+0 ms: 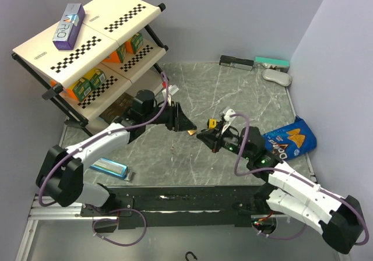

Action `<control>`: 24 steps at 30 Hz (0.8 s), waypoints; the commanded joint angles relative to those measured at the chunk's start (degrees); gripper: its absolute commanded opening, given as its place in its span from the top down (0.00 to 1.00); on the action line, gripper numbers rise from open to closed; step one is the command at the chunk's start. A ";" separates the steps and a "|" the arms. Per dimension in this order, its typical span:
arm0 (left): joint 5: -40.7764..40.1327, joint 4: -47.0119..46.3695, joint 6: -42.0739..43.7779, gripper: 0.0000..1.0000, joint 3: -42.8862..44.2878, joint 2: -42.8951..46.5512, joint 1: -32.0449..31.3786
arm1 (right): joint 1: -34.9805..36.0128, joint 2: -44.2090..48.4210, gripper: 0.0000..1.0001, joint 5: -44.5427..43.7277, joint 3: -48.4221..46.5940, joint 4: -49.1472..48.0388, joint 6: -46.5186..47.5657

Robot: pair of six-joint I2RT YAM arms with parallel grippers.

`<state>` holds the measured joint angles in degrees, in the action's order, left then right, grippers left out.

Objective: Unlock with the key

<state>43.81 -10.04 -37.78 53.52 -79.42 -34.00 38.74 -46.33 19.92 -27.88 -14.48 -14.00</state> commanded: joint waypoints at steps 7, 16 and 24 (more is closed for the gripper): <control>-3.29 -3.06 -11.44 0.39 -0.43 -1.70 -0.19 | 10.38 -5.17 1.00 -29.84 -6.84 4.11 11.62; -3.65 0.73 -10.12 0.40 1.06 -4.69 -1.60 | 15.31 -8.08 1.00 -36.97 -6.31 -0.55 15.40; -3.47 -0.85 -12.57 0.42 -0.16 -5.84 -1.69 | 20.06 -10.80 1.00 -41.98 -6.92 -2.75 19.45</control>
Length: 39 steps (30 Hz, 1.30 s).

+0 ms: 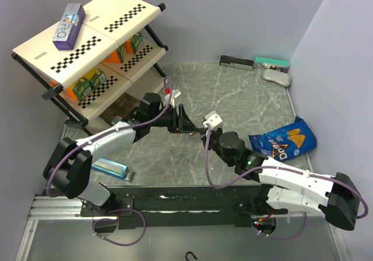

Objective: Unlock with the key

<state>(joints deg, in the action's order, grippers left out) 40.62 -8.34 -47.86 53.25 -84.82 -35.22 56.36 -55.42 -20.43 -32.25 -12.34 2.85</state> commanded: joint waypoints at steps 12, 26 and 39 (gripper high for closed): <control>-6.52 -8.72 -6.72 0.42 -5.44 5.45 -0.37 | 5.34 -3.64 1.00 -3.57 -4.05 -4.01 2.86; -5.46 -9.07 -9.19 0.54 -6.23 3.69 -0.29 | 9.03 -8.04 1.00 -10.58 -7.03 -3.75 5.32; -4.59 -7.48 -8.22 0.70 -5.18 1.93 -0.99 | 11.58 -13.92 1.00 -17.63 -9.67 -5.85 9.71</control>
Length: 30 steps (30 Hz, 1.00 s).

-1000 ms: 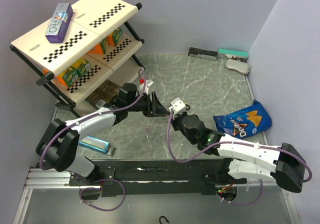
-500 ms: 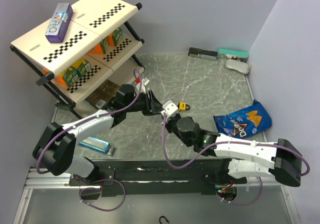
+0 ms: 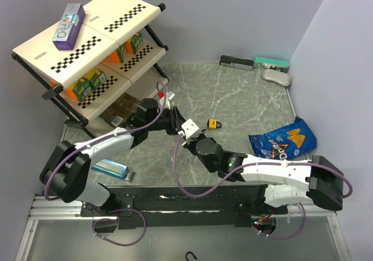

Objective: Unlock with the key

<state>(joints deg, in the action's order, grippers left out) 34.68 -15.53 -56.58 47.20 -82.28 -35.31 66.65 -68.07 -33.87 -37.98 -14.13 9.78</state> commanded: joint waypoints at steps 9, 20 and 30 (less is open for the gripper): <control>1.71 0.15 0.59 0.87 0.96 -1.13 -1.34 | 2.69 -4.79 1.00 -11.13 -5.70 -4.33 5.07; -4.94 7.68 8.66 0.99 3.68 -0.78 -1.34 | 2.43 -5.32 0.90 -6.84 -6.76 -0.64 0.86; -8.58 6.57 11.75 0.99 2.11 4.32 3.31 | -7.66 4.78 0.47 14.59 0.09 -0.81 -9.60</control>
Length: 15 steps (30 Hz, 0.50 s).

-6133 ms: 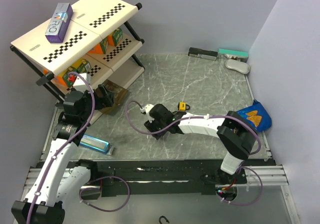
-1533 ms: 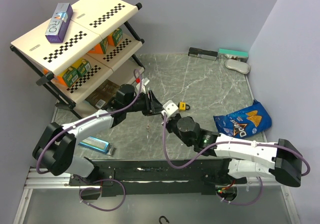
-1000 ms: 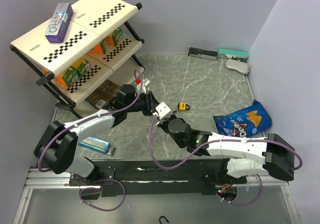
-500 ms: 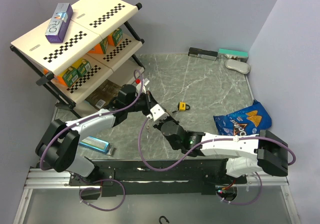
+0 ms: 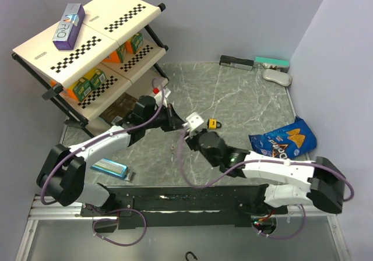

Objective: Unlock with the key

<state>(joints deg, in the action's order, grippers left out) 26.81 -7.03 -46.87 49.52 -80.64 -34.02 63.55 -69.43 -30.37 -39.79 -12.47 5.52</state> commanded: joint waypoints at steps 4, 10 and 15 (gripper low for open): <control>1.22 -3.78 2.83 0.99 -0.47 3.12 3.26 | -12.47 12.54 0.31 28.64 5.86 -3.08 -11.13; 12.09 -8.52 7.23 0.99 0.67 3.91 3.52 | -24.43 15.55 0.21 53.61 8.41 -6.51 -20.18; 21.69 -16.52 8.29 0.99 -0.03 6.19 3.52 | -30.67 15.20 0.23 67.35 11.65 -18.86 -28.71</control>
<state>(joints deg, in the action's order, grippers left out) 38.02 -14.02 -41.15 49.08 -78.19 -30.46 36.58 -54.98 18.96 -30.70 -18.13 -13.89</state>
